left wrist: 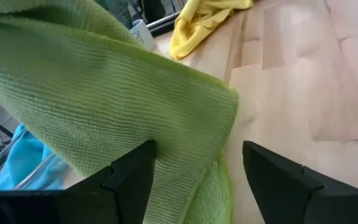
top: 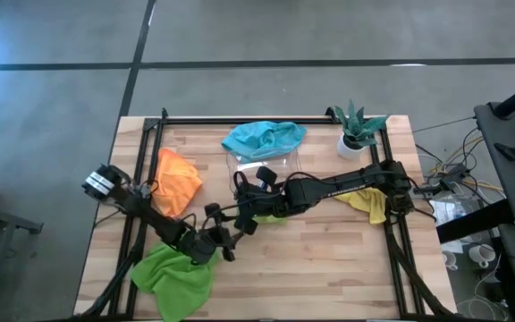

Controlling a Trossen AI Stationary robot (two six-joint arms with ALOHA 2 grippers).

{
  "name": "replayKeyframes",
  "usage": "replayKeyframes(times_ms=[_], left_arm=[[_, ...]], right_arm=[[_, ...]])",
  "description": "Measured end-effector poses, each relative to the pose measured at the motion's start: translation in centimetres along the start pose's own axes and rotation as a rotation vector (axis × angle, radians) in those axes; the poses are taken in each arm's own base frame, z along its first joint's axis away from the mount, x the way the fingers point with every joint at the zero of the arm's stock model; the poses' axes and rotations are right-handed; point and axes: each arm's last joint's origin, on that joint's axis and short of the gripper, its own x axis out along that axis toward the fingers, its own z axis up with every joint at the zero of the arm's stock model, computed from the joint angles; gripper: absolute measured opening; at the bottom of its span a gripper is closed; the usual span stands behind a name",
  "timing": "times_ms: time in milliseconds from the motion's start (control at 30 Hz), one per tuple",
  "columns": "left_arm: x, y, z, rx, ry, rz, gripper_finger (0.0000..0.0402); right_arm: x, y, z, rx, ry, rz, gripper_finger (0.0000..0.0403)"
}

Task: Fold microfiber towels
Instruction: Fold the light green microfiber cloth

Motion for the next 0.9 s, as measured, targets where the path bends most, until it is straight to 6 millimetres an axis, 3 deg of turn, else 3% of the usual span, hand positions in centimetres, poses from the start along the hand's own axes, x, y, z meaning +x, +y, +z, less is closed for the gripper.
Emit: replayKeyframes(times_ms=[200, 400, 600, 700, 900], left_arm=[[1.1, -0.8, 0.5, 0.014, 0.001, 0.03, 0.0226], [3.3, -2.4, 0.9, -0.009, 0.003, 0.263, 0.0226], [4.4, -3.9, 1.9, -0.037, -0.01, 0.298, 0.0218], [4.4, -3.9, 2.4, -0.05, -0.018, 0.299, 0.0175], [2.8, -2.4, 3.6, -0.086, -0.041, 0.289, 0.0021]], right_arm=[[0.0, 0.0, 0.0, -0.018, 0.0, 0.0, 0.0009], [0.0, -0.1, 0.1, -0.016, -0.002, 0.0, 0.0009], [0.0, 0.0, 0.0, -0.02, 0.003, -0.001, 0.0009], [-0.1, 0.1, -0.2, -0.024, 0.014, -0.004, 0.0009], [-0.2, 0.0, -0.9, -0.041, 0.074, -0.019, 0.0009]])
